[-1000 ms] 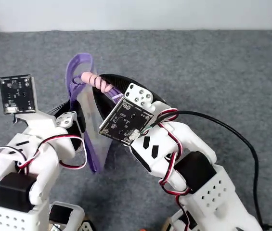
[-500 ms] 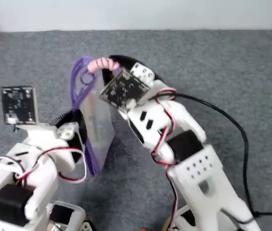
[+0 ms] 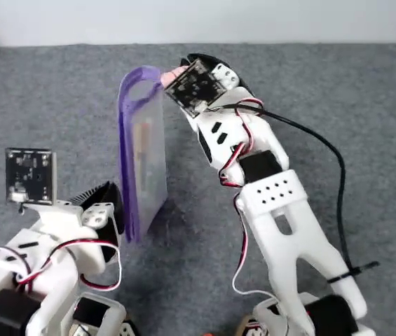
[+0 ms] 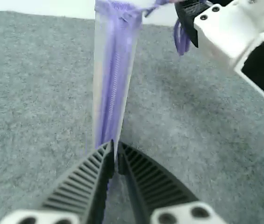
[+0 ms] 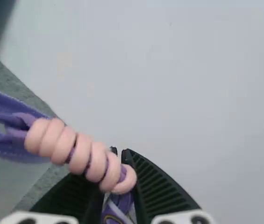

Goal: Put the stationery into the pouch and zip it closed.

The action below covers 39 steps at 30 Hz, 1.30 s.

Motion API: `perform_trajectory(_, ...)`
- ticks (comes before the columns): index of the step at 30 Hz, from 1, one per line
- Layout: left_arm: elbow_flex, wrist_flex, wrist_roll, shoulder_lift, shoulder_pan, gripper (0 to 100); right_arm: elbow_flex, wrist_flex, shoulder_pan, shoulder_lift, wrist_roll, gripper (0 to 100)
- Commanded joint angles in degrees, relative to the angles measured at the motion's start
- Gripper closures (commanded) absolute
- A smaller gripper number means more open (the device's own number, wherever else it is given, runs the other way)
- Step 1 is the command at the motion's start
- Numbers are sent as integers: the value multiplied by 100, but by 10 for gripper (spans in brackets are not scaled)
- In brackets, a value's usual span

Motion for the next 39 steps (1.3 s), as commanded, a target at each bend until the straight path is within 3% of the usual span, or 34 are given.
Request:
perform_trajectory(1,-66,88,-62,-53,53,988,-97,-374,171,66,167,991)
perform_trajectory(9,-48,-246,-62,-53,9,968,-316,127,-75,-321,158,991)
perform_trajectory(12,-48,-246,-35,-53,-62,855,-325,347,-251,-620,158,991)
perform_trajectory(17,-57,-325,-53,-18,-1055,673,-316,488,-585,-980,158,991)
perform_trajectory(23,-84,-510,-484,-18,-1697,665,-308,488,-655,-1095,158,991)
perform_trajectory(33,198,-1046,-695,9,-1670,665,-316,488,-664,-1182,158,991)
perform_trajectory(39,963,-1820,-888,9,-1670,666,-316,901,-971,-1464,158,991)
